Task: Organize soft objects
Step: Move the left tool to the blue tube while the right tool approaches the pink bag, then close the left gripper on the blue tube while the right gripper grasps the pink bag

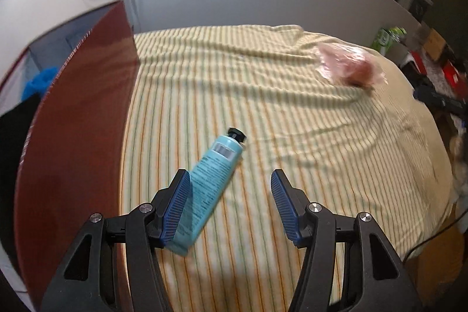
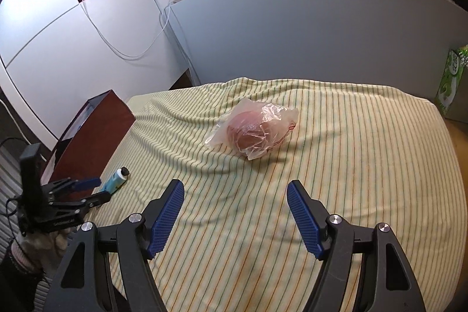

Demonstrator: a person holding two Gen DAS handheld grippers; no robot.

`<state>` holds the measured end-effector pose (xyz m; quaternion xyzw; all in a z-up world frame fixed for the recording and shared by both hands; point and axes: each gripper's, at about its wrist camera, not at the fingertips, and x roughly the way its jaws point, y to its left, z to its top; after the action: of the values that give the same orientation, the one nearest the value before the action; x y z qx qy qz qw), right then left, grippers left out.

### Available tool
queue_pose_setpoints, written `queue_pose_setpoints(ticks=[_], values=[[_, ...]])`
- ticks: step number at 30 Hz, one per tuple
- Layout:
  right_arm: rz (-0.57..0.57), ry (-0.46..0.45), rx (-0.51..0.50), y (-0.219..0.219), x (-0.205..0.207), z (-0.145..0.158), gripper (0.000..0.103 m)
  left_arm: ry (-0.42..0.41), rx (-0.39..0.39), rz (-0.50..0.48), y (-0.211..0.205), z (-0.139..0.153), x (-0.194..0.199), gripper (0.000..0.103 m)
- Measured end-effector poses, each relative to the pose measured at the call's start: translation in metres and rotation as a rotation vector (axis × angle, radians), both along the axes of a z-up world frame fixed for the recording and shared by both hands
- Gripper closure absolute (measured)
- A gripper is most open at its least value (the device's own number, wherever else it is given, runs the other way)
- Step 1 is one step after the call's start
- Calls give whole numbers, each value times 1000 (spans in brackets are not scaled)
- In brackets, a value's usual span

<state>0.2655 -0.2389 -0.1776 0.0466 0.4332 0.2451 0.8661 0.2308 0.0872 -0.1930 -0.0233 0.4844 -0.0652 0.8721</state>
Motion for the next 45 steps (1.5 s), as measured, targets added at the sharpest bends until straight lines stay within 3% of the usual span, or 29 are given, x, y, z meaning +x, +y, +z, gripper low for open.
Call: queue_pose_setpoints(ticks=[6, 9, 17, 21, 30, 38, 45], values=[[13, 20, 24, -3, 2, -10, 34, 73, -25, 11, 7, -8, 13, 43], [10, 39, 53, -8, 2, -14, 34, 86, 4, 25, 8, -13, 18, 43], [4, 44, 65, -18, 0, -12, 34, 103, -28, -17, -3, -17, 5, 43], [8, 33, 18, -15, 5, -11, 34, 64, 30, -7, -11, -18, 3, 43], [29, -43, -148, 25, 46, -15, 33, 6, 54, 24, -17, -20, 5, 44], [30, -30, -242, 60, 77, -31, 31, -6, 57, 27, -20, -20, 5, 48], [24, -18, -246, 65, 87, -40, 31, -26, 67, 24, -16, -19, 2, 56]])
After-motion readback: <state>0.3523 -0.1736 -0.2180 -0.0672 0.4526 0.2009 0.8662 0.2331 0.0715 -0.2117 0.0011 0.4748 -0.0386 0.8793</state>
